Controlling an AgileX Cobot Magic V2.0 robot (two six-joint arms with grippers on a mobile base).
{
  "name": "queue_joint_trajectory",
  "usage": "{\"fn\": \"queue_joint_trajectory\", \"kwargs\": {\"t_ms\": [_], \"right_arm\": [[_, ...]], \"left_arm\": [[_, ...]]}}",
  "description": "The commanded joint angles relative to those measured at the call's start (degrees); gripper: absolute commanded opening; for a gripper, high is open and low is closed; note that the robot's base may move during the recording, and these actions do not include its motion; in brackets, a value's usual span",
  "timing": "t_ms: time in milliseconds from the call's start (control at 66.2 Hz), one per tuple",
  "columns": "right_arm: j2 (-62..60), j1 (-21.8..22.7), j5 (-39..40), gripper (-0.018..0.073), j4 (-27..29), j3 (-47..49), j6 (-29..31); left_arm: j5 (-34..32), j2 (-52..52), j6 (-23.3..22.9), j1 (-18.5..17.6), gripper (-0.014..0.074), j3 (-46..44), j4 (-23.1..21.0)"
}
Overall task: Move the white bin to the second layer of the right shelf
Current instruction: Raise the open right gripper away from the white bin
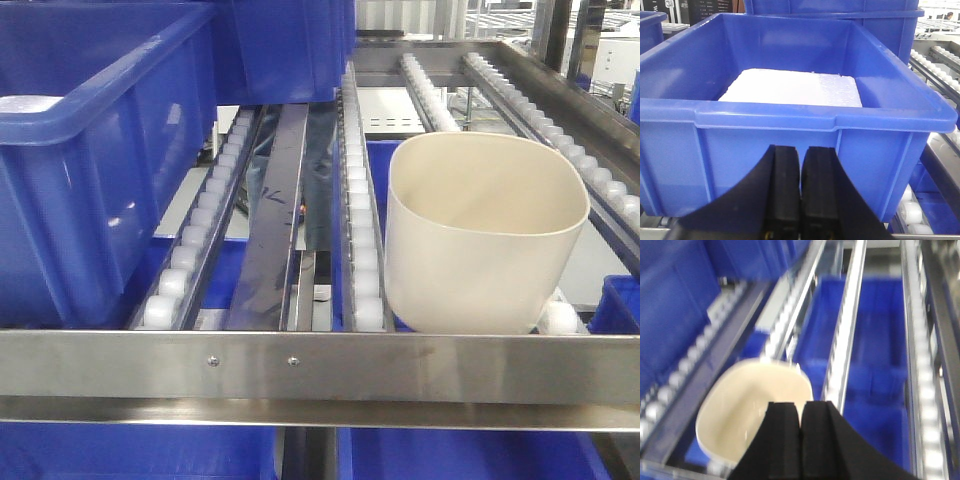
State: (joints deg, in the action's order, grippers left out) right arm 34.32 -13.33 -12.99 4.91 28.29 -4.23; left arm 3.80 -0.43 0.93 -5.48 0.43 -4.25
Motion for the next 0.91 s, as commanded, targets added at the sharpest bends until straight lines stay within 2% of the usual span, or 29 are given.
{"fn": "queue_joint_trajectory", "kwargs": {"t_ms": [0, 106, 332, 559, 604, 892], "right_arm": [[-2.1, 0.7, 3.4, 0.0056, -0.5, 0.7, 0.2], [-8.1, 3.7, 6.5, 0.0056, -0.5, -2.9, 0.2], [-22.7, 10.1, 14.2, 0.0056, -0.5, -17.3, 0.2], [-34.8, 10.7, 14.8, 0.0056, -0.4, -29.1, 0.2], [-36.2, 10.7, 12.2, 0.0056, -0.4, -29.0, 0.2], [-36.1, 10.7, 13.0, 0.0056, -0.5, -29.0, 0.3]], "left_arm": [[-4.9, -0.1, -0.4, -0.3, 0.0085, 2.1, -0.1], [-4.9, -0.1, -0.4, -0.3, 0.0085, 2.1, -0.1], [-4.9, -0.1, -0.4, -0.3, 0.0085, 2.1, -0.1], [-4.9, -0.1, -0.4, -0.3, 0.0085, 2.1, -0.1], [-4.9, -0.1, -0.4, -0.3, 0.0085, 2.1, -0.1], [-4.9, -0.1, -0.4, -0.3, 0.0085, 2.1, -0.1]]}}
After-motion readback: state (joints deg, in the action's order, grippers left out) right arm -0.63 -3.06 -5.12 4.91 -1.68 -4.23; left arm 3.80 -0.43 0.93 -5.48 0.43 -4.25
